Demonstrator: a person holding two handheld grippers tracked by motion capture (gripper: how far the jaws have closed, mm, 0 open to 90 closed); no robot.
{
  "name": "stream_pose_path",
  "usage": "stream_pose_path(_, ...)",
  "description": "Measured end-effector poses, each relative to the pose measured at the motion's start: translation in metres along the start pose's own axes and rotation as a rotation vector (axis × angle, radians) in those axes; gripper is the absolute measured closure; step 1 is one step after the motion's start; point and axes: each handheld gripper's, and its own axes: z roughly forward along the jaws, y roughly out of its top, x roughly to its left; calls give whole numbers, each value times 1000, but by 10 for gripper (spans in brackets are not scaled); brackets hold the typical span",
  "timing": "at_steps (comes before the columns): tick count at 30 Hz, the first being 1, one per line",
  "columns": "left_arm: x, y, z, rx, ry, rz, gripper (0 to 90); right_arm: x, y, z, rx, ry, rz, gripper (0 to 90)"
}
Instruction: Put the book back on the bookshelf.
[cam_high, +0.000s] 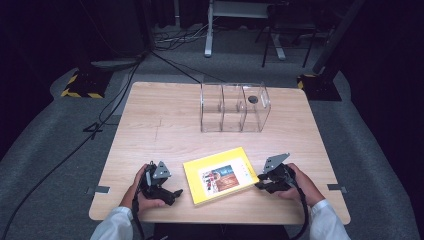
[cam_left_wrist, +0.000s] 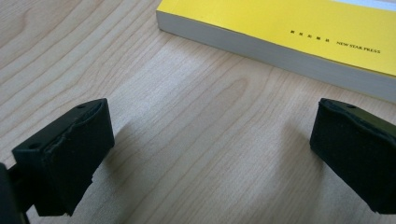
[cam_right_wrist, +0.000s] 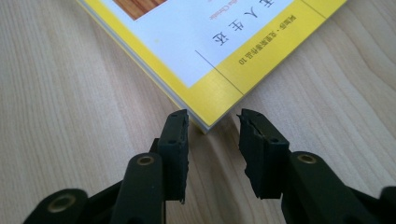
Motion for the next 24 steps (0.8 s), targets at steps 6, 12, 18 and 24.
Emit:
stream_pose_path(6, -2, 5, 5, -3, -12, 15, 2, -1, 19, 4, 118, 17, -22, 619)
stream_pose_path(12, -4, 7, 7, -2, -17, 18, 2, -1, 20, 3, 125, 20, -9, 629)
stream_pose_path(18, -7, 10, 9, 0, -15, 19, 3, -2, 11, 2, 55, 29, 6, 649)
stream_pose_path(24, -8, 14, 12, -1, -21, 22, 3, -3, 3, 1, -9, 32, 23, 658)
